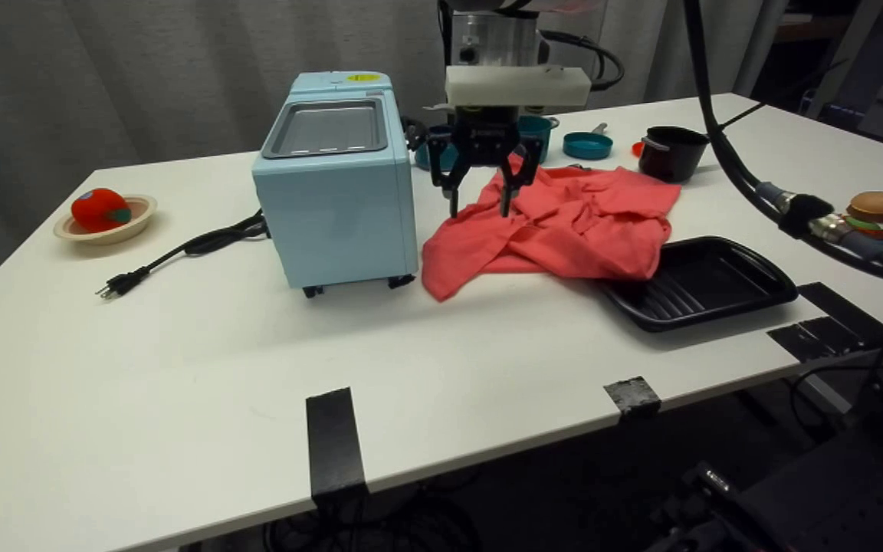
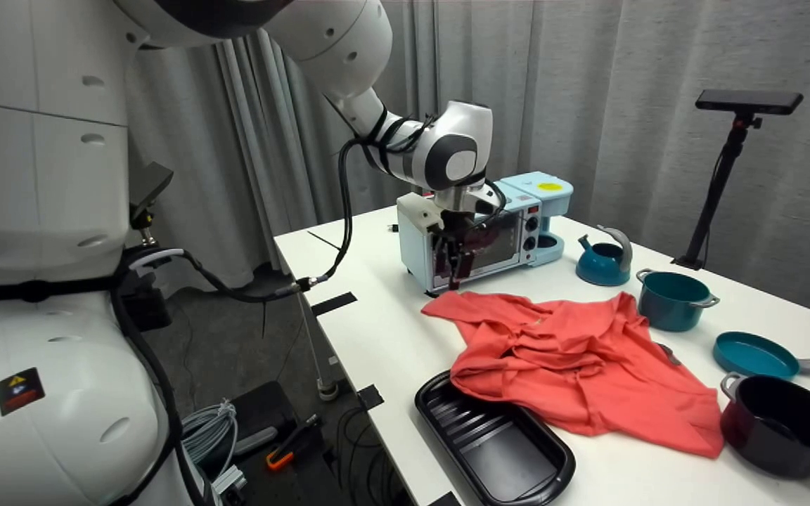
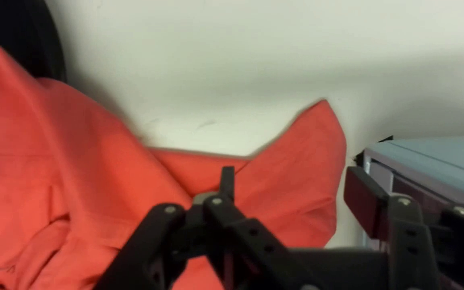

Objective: Unfold the sweatshirt

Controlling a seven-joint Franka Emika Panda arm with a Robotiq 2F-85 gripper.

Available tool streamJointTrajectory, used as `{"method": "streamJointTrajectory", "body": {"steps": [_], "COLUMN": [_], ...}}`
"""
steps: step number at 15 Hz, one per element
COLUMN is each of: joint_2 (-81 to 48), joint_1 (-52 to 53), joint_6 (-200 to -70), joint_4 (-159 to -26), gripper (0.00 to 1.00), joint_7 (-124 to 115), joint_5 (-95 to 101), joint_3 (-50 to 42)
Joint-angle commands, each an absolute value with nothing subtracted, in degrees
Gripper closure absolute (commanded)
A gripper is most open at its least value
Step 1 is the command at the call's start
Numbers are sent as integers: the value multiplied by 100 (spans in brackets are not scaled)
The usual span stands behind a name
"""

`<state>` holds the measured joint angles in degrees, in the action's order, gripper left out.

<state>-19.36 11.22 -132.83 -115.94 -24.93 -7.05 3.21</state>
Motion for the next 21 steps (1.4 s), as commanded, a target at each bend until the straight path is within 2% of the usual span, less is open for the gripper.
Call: {"method": "streamJointTrajectory", "body": {"steps": [1,14,21], "joint_2": [-1510,-613,-711], "joint_1": [1018,540,248], "joint_6": [-13081,-13163,-13569], "joint_4": [-11925,-13371,-13729], "gripper": [0,0,0], "joint_7": [-2476,-2391,-2452], "joint_5": [-286,76,706], "joint_3": [117,-127,-362]}}
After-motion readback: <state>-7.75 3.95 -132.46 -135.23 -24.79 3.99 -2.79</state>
